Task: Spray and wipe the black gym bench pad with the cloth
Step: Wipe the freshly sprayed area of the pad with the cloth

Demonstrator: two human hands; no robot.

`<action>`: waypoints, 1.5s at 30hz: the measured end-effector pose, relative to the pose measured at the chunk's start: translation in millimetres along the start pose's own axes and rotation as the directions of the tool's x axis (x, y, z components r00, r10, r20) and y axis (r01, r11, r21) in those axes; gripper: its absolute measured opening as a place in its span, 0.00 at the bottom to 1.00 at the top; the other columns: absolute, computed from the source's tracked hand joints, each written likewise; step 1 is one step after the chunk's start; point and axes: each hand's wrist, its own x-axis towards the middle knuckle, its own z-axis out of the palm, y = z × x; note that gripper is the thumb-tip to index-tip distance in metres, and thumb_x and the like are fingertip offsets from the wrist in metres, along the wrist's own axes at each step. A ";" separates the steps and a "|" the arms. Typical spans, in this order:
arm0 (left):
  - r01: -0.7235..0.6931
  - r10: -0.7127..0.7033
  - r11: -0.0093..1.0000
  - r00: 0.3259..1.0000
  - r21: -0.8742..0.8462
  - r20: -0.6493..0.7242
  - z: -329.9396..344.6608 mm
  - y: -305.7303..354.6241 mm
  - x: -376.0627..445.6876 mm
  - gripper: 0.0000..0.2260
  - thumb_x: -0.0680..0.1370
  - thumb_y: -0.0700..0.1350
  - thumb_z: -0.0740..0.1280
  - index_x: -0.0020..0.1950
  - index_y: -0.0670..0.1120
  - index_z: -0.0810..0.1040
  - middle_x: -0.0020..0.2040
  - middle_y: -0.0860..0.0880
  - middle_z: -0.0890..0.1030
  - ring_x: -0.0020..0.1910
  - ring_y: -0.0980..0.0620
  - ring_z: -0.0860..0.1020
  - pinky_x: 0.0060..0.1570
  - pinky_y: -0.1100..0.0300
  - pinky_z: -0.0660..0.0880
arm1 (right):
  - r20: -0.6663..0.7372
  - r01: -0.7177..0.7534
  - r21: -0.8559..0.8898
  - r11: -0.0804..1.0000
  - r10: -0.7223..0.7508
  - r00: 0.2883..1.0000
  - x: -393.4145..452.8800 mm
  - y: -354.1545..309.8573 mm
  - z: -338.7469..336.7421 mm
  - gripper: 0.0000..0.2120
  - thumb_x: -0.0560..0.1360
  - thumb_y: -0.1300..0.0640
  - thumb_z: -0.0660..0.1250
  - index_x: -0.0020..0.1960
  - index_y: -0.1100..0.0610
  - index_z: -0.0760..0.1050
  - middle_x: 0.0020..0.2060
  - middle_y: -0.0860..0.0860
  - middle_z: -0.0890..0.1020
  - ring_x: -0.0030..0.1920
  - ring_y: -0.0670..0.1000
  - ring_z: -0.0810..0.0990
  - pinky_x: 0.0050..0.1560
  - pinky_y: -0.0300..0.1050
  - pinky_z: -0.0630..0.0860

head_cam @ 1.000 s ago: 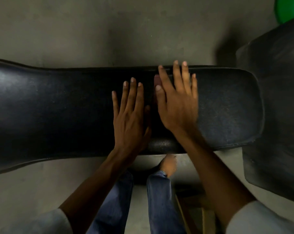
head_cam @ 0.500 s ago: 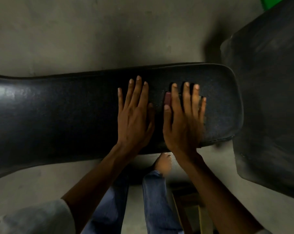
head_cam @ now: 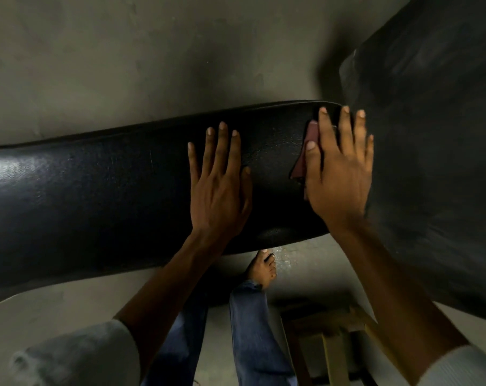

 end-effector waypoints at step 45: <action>0.503 -0.510 0.858 0.805 -0.108 -0.303 -114.8 -359.4 -164.1 0.28 0.84 0.50 0.62 0.82 0.39 0.68 0.84 0.38 0.64 0.85 0.39 0.59 0.83 0.34 0.53 | 0.054 0.607 0.091 0.789 -0.613 0.788 -137.9 -461.6 128.1 0.27 0.89 0.45 0.50 0.87 0.49 0.57 0.86 0.56 0.59 0.88 0.59 0.52 0.85 0.67 0.52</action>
